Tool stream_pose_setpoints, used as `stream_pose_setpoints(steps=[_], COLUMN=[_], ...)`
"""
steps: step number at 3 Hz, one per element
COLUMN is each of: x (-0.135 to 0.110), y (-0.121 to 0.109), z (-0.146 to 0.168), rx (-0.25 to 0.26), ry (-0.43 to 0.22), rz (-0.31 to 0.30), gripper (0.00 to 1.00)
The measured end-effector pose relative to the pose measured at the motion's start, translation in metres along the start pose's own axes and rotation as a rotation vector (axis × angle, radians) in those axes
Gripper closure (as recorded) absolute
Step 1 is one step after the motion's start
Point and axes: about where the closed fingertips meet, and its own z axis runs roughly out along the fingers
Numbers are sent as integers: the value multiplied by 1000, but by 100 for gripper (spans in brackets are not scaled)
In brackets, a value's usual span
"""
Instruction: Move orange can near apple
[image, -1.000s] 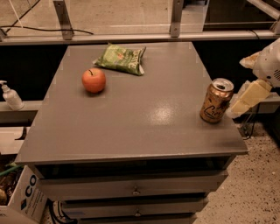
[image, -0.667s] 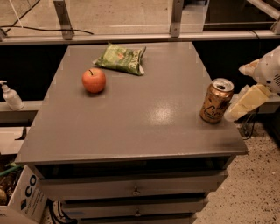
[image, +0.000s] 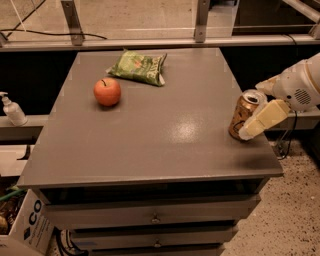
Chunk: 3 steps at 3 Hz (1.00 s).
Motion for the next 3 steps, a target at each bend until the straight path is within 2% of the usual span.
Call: stream_pose_setpoints(steps=[1,3], x=[-10,-12], y=[3,-1], z=[9,3], rx=[-16,-8], ry=[-31,-48], rz=[-11,-24], gripper=[16,63])
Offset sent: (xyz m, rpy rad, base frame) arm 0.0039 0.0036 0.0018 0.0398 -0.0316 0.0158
